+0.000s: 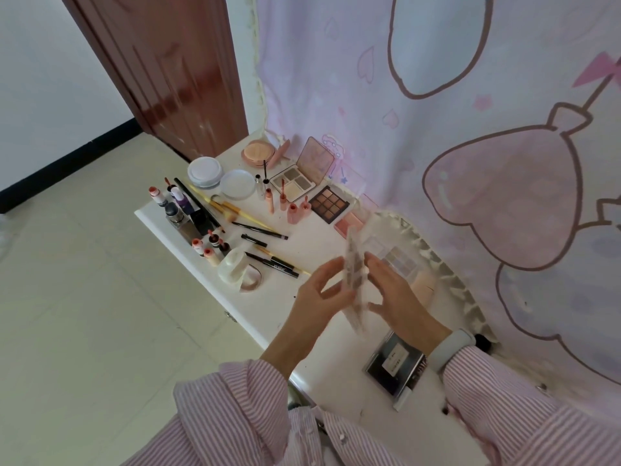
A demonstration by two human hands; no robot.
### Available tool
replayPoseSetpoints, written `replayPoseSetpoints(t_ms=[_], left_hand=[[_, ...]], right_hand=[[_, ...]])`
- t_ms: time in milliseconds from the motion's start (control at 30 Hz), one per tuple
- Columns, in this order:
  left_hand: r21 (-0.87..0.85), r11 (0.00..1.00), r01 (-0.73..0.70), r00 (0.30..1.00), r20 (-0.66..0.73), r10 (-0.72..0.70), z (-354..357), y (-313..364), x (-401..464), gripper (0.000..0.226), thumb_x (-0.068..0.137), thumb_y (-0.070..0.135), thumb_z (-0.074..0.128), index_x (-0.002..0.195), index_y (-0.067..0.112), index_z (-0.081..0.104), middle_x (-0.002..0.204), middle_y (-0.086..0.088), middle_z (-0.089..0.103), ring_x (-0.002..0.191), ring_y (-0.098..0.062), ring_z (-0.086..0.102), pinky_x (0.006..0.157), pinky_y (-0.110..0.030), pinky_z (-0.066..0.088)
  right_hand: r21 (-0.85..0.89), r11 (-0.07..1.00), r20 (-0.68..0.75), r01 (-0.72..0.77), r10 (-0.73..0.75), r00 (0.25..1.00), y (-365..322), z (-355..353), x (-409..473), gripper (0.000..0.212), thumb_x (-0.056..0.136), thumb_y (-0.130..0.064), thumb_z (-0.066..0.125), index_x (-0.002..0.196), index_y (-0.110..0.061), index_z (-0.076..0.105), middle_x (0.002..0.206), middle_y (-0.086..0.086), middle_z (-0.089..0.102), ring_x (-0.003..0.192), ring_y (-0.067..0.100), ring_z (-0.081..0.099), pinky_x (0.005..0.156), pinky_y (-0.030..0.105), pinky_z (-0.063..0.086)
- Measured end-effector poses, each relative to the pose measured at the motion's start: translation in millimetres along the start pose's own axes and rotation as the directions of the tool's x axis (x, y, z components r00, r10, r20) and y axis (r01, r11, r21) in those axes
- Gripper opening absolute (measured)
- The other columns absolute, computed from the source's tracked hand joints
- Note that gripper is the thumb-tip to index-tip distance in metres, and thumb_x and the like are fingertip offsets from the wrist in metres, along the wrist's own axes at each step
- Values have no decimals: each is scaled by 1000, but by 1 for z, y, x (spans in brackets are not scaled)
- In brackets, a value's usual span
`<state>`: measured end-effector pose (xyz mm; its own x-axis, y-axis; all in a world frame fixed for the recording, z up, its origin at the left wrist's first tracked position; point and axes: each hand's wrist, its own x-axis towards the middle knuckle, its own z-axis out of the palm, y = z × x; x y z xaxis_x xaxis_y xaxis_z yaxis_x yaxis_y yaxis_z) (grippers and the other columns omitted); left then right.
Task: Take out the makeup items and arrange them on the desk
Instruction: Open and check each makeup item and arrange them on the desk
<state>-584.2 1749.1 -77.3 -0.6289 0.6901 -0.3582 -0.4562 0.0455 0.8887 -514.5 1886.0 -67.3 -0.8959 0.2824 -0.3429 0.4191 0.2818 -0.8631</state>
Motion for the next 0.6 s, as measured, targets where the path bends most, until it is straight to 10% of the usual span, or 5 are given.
replayPoseSetpoints(t_ms=[167, 300, 600], left_hand=[[230, 973, -19, 998, -61, 34, 13, -9, -1, 42, 92, 14, 51, 130, 30, 43, 124, 11, 47, 107, 12, 44, 87, -10, 40], [-151, 988, 42, 980, -185, -70, 4, -8, 0, 41, 96, 15, 45, 137, 18, 40, 124, -8, 53, 113, -18, 54, 94, -41, 50], [-581, 784, 220, 941, -86, -328, -22, -16, -3, 70, 79, 53, 58, 135, 16, 38, 112, -9, 52, 96, -27, 60, 65, -37, 55]], right_hand=[[342, 938, 35, -51, 41, 999, -6, 2, 9, 40, 87, -43, 46, 118, -21, 60, 116, 6, 65, 107, 27, 61, 91, 45, 50], [288, 952, 82, -103, 83, 993, -6, 6, 11, 40, 87, -42, 49, 122, -24, 59, 112, 2, 65, 102, 20, 61, 93, 36, 49], [-296, 938, 301, 181, -88, 949, 3, 23, -3, 55, 90, -19, 52, 142, -20, 32, 148, -5, 34, 131, 5, 36, 106, 18, 33]])
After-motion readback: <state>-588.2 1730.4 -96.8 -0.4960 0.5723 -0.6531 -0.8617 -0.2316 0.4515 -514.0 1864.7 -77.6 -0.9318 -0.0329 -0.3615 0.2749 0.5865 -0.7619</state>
